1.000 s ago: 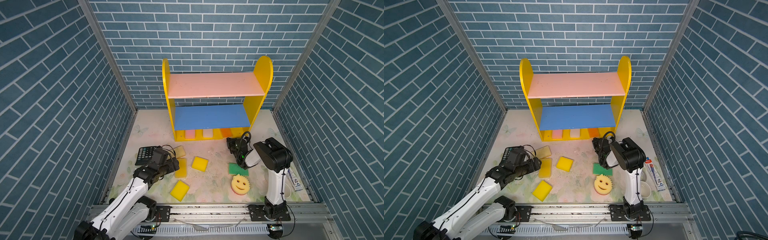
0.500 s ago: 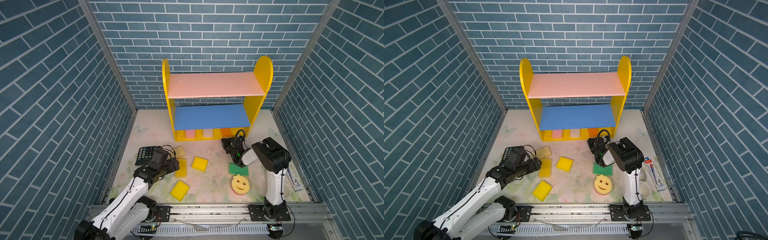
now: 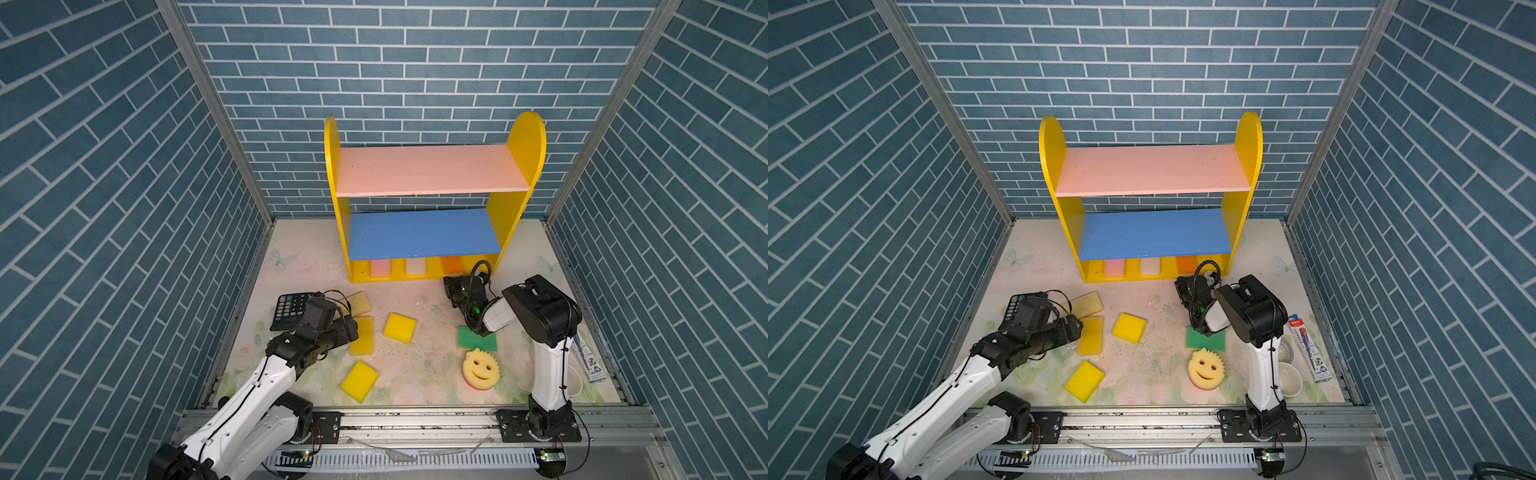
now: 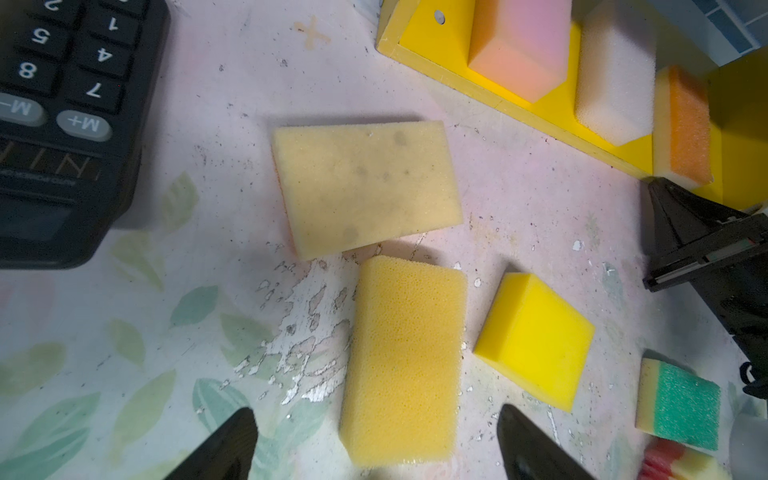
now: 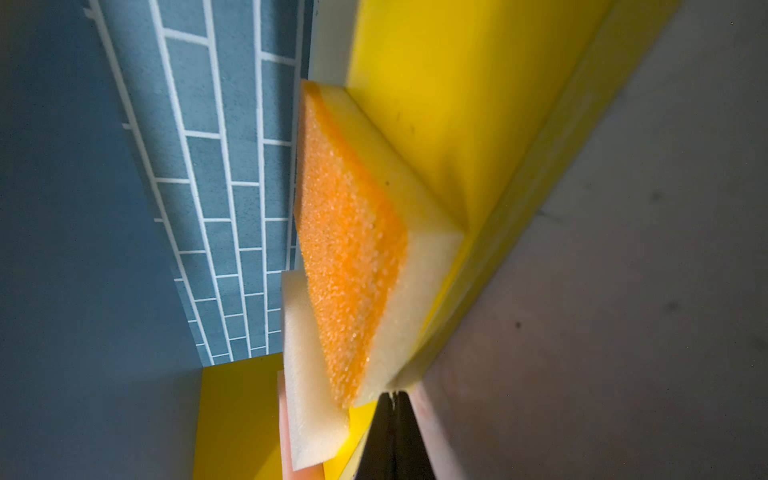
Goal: Place and organize the cleaning sponges onto the shelf
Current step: 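Push the orange sponge under the shelf beside the beige sponge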
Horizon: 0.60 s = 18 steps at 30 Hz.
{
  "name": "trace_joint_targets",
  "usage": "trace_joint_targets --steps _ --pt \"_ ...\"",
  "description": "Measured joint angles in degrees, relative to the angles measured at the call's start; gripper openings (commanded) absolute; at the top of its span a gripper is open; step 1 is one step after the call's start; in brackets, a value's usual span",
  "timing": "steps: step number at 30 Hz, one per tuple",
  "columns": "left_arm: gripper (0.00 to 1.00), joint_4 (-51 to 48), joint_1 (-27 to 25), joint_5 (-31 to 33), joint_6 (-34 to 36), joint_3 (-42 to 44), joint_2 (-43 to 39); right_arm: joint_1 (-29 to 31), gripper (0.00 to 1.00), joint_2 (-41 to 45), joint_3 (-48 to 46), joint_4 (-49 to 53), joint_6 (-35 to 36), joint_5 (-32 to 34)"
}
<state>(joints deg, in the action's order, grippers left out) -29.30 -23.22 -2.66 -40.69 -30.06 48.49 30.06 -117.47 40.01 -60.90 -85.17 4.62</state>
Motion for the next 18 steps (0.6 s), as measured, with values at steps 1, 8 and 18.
trace_joint_targets --steps 1,8,18 --pt "0.92 0.00 0.00 0.02 0.00 0.00 0.00 0.00 0.00 0.00 -0.26 -0.52 0.02 0.20" --pt "0.92 -0.02 0.00 0.02 0.00 0.00 0.00 0.00 0.00 0.28 -1.16 -1.57 0.96 0.35" --pt "0.92 0.02 0.00 0.02 0.00 0.00 -0.02 -0.61 0.00 2.49 -4.79 -2.40 3.41 1.75"
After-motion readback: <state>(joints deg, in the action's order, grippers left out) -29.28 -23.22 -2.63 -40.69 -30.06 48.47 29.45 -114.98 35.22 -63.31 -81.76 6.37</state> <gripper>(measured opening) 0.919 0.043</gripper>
